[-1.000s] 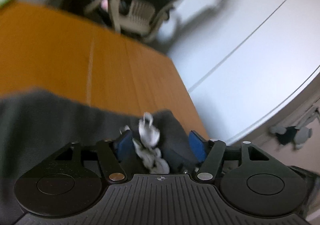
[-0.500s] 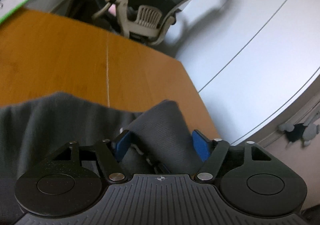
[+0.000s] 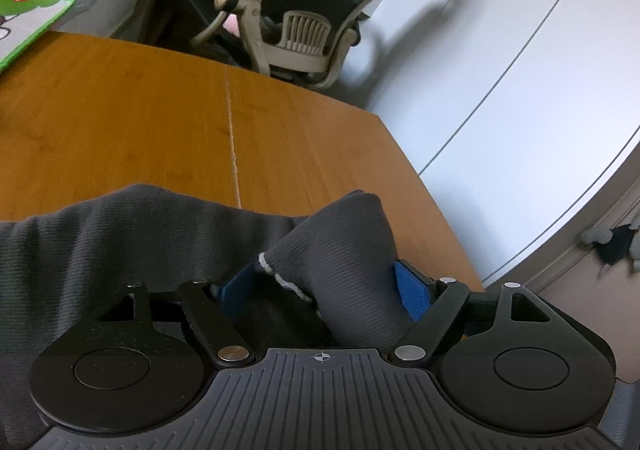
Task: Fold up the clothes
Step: 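Hold the rolled cuff with the right gripper while the left gripper presses the fold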
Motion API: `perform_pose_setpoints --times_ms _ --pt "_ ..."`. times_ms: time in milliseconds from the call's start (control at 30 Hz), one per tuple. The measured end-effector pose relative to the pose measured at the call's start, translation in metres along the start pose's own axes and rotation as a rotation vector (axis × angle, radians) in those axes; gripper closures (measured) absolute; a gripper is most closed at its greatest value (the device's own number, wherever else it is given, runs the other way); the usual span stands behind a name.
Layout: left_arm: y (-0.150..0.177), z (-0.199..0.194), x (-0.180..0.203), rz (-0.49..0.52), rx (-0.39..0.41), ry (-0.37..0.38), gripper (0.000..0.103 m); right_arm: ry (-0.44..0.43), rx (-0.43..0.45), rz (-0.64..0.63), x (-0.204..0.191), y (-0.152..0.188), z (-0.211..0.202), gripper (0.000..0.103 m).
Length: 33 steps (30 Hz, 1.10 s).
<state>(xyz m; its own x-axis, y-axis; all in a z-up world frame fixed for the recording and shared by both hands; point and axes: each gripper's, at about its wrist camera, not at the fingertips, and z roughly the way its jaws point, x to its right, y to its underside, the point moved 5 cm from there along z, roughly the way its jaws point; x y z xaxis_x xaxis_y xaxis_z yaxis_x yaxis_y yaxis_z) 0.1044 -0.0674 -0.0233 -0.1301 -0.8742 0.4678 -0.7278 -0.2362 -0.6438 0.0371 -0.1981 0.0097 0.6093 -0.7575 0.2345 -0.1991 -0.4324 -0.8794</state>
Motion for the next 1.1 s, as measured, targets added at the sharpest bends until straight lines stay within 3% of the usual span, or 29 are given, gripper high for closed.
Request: perform_pose_setpoints --times_ms 167,267,533,600,667,767,800,900,1100 --pt "0.003 -0.009 -0.007 -0.003 0.014 -0.011 0.019 -0.026 -0.009 0.006 -0.005 -0.001 -0.009 0.054" --pt "0.005 -0.018 -0.012 -0.016 0.026 -0.021 0.019 -0.048 -0.013 0.056 -0.002 -0.002 -0.015 0.049" --pt "0.004 -0.027 -0.028 -0.064 0.036 -0.011 0.019 -0.214 -0.078 0.557 0.044 0.011 -0.003 0.043" --pt "0.004 -0.027 -0.030 -0.069 0.037 -0.009 0.019 -0.234 -0.097 0.682 0.054 0.018 0.006 0.030" --pt "0.004 -0.027 -0.031 -0.076 0.038 -0.006 0.020 -0.242 -0.099 0.748 0.057 0.021 0.012 0.026" --pt "0.003 -0.026 -0.033 -0.084 0.038 -0.001 0.020 -0.259 -0.092 0.743 0.051 0.019 0.018 0.028" --pt "0.001 -0.028 -0.033 -0.082 0.046 -0.002 0.020 -0.257 -0.095 0.721 0.049 0.016 0.019 0.038" --pt "-0.005 -0.039 -0.032 -0.069 0.082 -0.011 0.020 -0.226 -0.113 0.602 0.035 0.006 0.019 0.051" --pt "-0.017 -0.062 -0.029 -0.043 0.153 -0.028 0.012 -0.131 -0.125 0.345 0.007 -0.010 0.015 0.052"
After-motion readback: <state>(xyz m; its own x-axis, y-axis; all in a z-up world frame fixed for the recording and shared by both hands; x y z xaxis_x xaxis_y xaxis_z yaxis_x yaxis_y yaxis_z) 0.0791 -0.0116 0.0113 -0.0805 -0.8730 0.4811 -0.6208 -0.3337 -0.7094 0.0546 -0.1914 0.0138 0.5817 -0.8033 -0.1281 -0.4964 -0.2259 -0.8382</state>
